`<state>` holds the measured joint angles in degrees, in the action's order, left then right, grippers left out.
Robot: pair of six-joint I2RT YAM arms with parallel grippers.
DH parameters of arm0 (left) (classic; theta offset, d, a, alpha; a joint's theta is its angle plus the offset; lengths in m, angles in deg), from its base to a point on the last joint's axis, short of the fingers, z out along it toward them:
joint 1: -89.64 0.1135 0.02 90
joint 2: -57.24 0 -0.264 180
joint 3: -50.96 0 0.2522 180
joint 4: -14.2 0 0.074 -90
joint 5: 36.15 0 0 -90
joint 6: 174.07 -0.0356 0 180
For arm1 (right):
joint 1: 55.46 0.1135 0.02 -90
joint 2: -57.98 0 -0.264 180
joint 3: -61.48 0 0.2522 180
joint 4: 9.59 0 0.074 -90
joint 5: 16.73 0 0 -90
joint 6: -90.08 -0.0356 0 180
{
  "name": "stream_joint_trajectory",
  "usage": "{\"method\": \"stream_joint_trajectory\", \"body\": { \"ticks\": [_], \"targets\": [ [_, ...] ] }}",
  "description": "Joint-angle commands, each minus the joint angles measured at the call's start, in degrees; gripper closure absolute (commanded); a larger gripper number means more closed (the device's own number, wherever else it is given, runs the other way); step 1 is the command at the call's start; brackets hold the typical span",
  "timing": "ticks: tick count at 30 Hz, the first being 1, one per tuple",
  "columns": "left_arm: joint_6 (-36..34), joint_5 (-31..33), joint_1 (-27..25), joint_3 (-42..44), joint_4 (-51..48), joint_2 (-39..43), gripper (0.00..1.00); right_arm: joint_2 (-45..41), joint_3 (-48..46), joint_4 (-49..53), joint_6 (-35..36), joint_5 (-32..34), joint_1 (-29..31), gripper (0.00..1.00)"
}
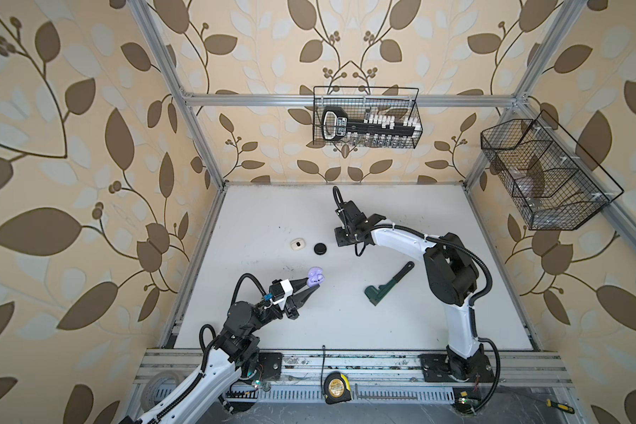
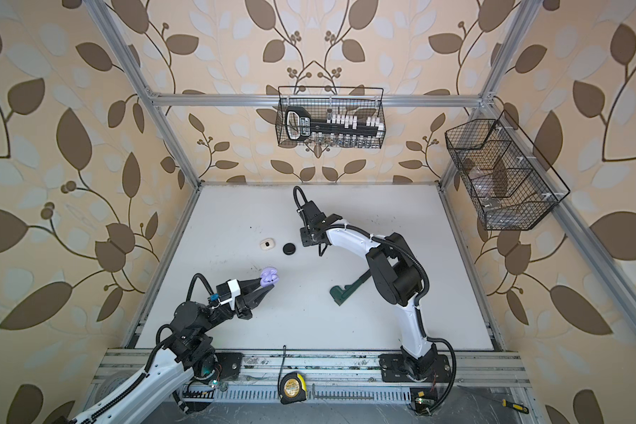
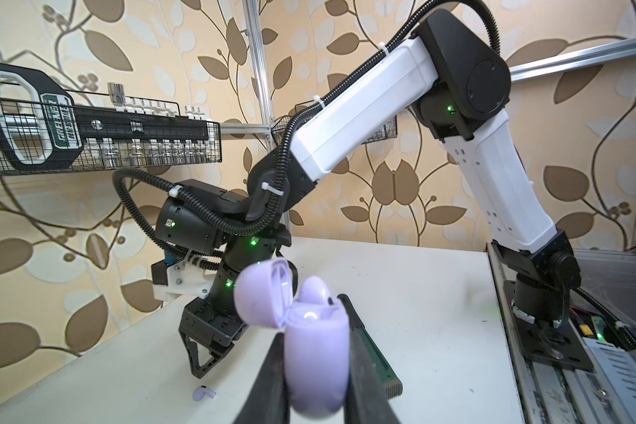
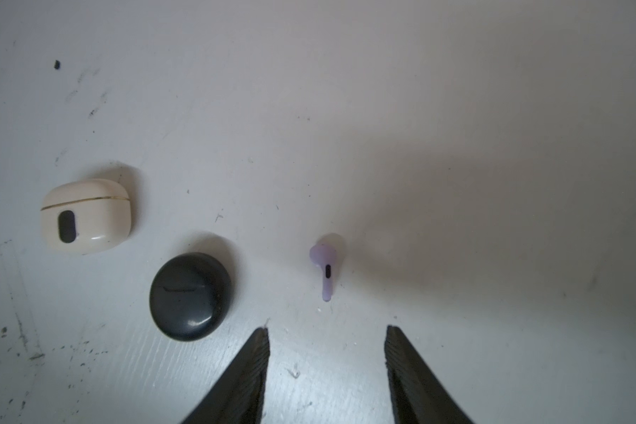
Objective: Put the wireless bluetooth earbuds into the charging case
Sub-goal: 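Open the right gripper and move it over the second lilac earbud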
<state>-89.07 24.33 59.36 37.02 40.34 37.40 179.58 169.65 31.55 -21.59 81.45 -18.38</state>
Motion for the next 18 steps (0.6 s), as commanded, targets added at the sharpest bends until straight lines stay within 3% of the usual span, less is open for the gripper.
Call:
{"method": "stream_joint_trajectory", "body": {
  "ticks": [1,18],
  "targets": [
    [-1.13,0.23,0.34,-0.26,0.57,0.12,1.0,3.52,5.71,5.5,1.89,-1.0,-0.71,0.48],
    [-2.06,1.44,0.31,-0.42,-0.76,-0.19,1.0,9.14,10.79,6.64,1.66,-2.49,-0.87,0.47]
  ]
}}
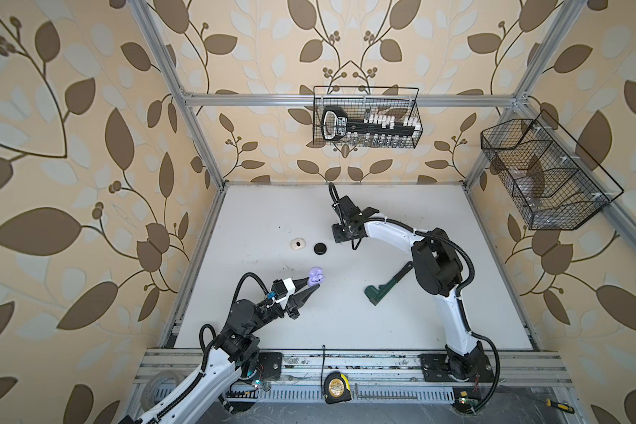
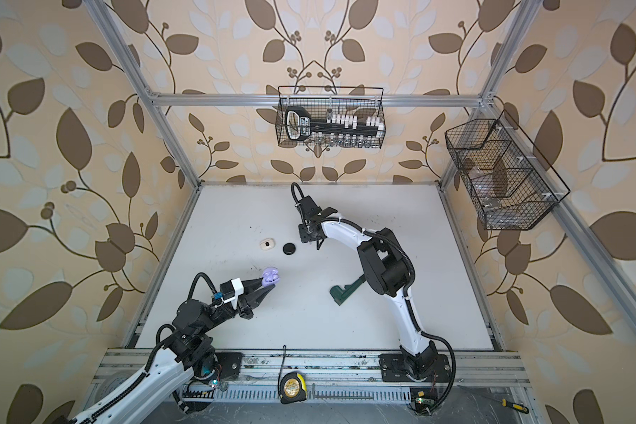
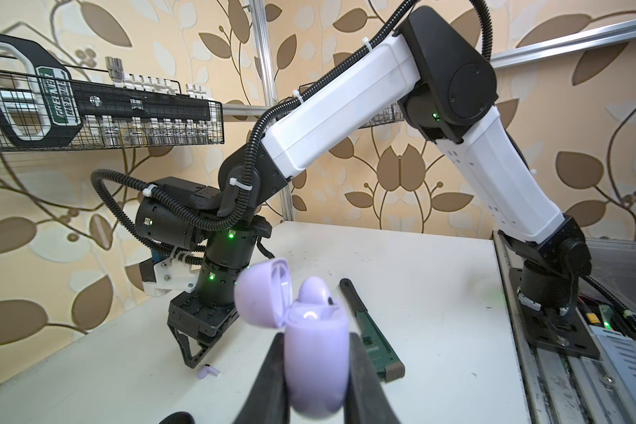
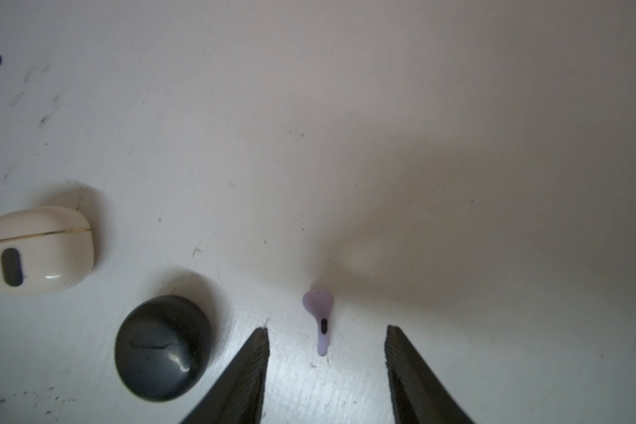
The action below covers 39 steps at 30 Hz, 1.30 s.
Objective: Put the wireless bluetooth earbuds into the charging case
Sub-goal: 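Open the right gripper and move it over the second lilac earbud, then lower the right gripper around the lilac earbud and close on it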
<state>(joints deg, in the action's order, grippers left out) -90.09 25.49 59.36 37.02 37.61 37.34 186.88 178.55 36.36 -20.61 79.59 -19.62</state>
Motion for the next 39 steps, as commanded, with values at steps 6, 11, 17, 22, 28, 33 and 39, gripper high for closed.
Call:
{"method": "stream_joint_trajectory", "body": {
  "ticks": [6,11,17,22,28,33,39],
  "targets": [
    [-1.02,0.23,0.31,-0.42,1.77,-0.14,1.0,2.54,1.9,1.88,0.56,0.35,0.52,0.48],
    [-0.95,0.23,0.34,-0.41,1.59,-0.23,1.0,4.32,3.39,2.69,0.39,0.77,0.83,0.51],
    [-0.92,0.15,0.31,-0.37,1.42,-0.14,1.0,6.76,6.38,4.14,-0.23,1.56,1.08,0.54],
    [-1.02,0.27,0.32,-0.43,1.28,-0.14,1.0,7.64,7.19,4.73,-0.25,2.02,1.34,0.58],
    [-1.05,0.32,0.33,-0.4,1.25,-0.14,1.0,7.58,6.49,4.83,-0.36,2.78,1.55,0.66],
    [-0.97,0.31,0.31,-0.38,1.28,-0.14,1.0,8.0,6.38,4.82,-0.32,3.1,1.54,0.69],
    [-0.84,0.23,0.32,-0.43,1.24,-0.14,1.0,8.32,6.12,4.83,-0.36,3.89,1.57,0.72]
  ]
}}
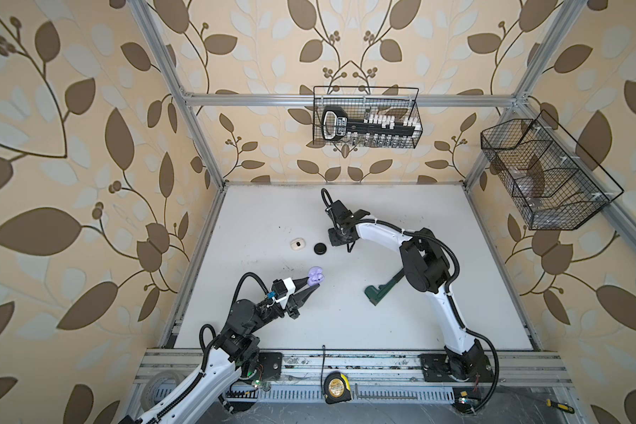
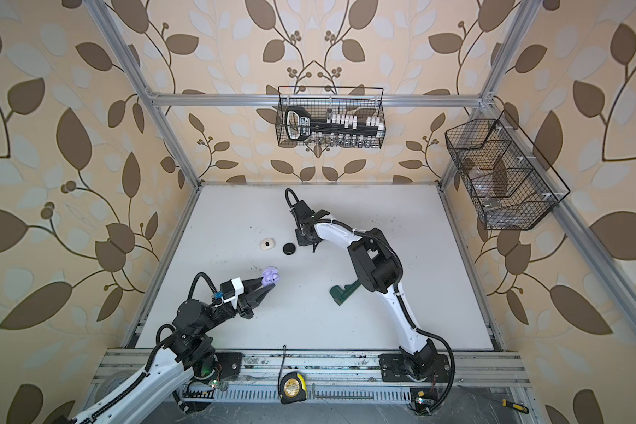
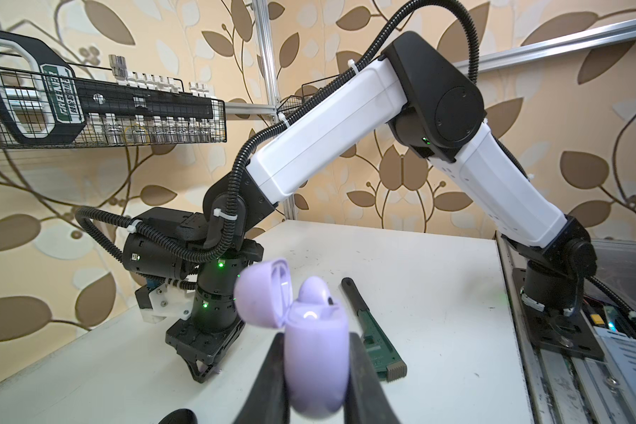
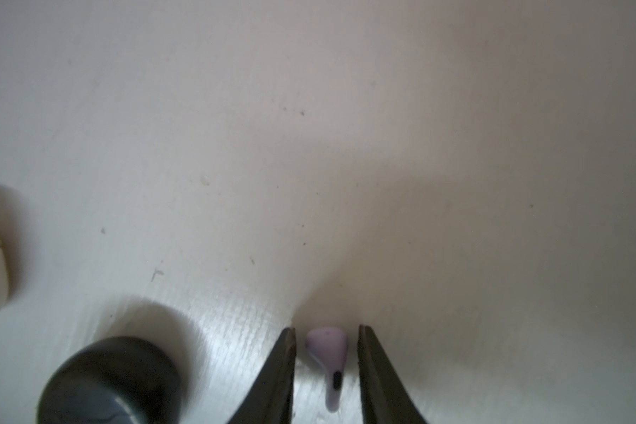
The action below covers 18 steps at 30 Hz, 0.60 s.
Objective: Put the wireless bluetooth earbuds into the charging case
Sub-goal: 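Lower the right gripper around the lilac earbud and close on it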
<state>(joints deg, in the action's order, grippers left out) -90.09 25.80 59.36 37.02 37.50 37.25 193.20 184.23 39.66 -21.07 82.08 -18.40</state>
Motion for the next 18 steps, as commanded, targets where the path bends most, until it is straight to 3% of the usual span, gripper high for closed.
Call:
{"method": "stream_joint_trajectory", "body": {
  "ticks": [1,18],
  "targets": [
    [-0.83,-0.07,0.34,-0.42,1.37,-0.05,1.0,2.06,0.43,1.54,0.15,1.36,0.32,0.73],
    [-0.66,-0.14,0.36,-0.38,1.36,0.04,1.0,3.09,0.43,1.43,0.23,1.41,0.53,0.78]
  ]
}}
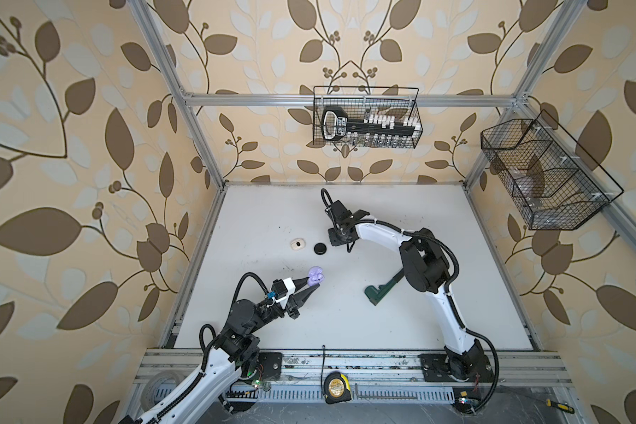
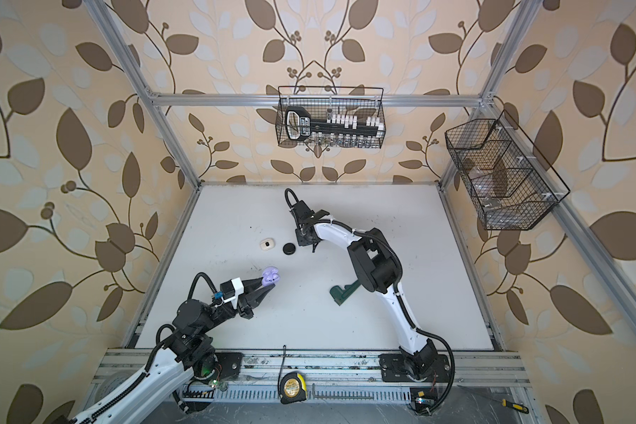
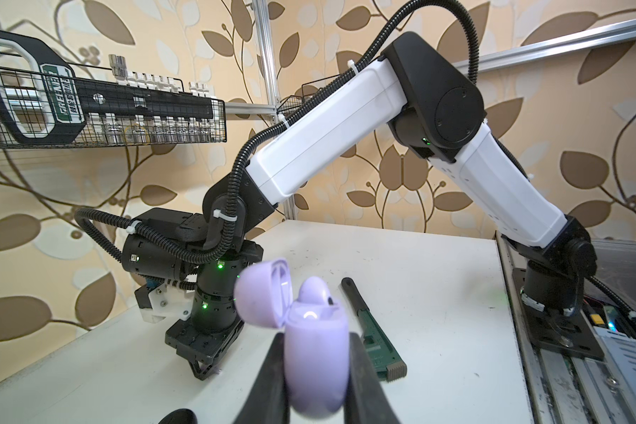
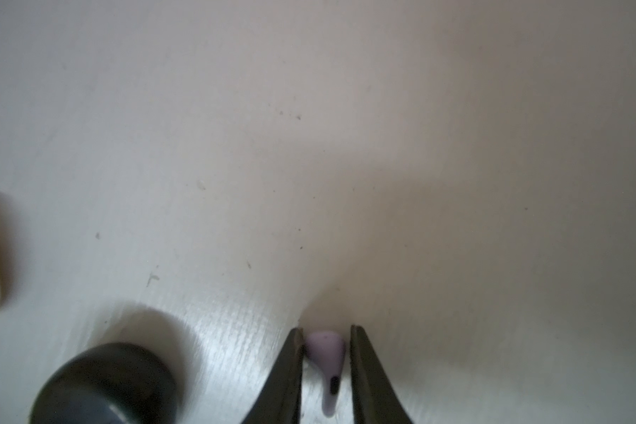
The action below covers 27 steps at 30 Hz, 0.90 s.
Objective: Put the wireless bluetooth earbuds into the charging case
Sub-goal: 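Lower the right gripper around the lilac earbud and close on it, then lift the lilac earbud and carry it to the case in the left gripper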
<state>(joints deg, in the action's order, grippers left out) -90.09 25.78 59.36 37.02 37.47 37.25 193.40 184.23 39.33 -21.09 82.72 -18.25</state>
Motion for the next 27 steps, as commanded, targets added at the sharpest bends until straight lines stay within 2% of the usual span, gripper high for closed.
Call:
{"method": "stream_joint_trajectory", "body": {
  "ticks": [1,8,13,20,27],
  "targets": [
    [-0.65,-0.14,0.34,-0.43,1.38,0.04,1.0,2.92,0.43,1.7,0.27,0.74,0.4,0.78],
    [-0.7,-0.31,0.31,-0.38,1.38,0.12,1.0,2.34,0.07,1.47,0.08,1.01,0.41,0.82],
    [-0.8,-0.23,0.35,-0.43,1.17,0.04,1.0,-2.76,-3.87,-1.07,-0.07,1.74,0.48,0.84],
    [-0.49,-0.68,0.34,-0.37,1.35,-0.17,1.0,-17.5,-15.49,-7.09,-1.09,4.22,1.82,0.86],
    [1.85,2.24,0.34,-0.21,2.73,-1.2,1.0,-36.79,-32.52,-16.7,-5.15,6.97,5.19,0.85]
  ]
}}
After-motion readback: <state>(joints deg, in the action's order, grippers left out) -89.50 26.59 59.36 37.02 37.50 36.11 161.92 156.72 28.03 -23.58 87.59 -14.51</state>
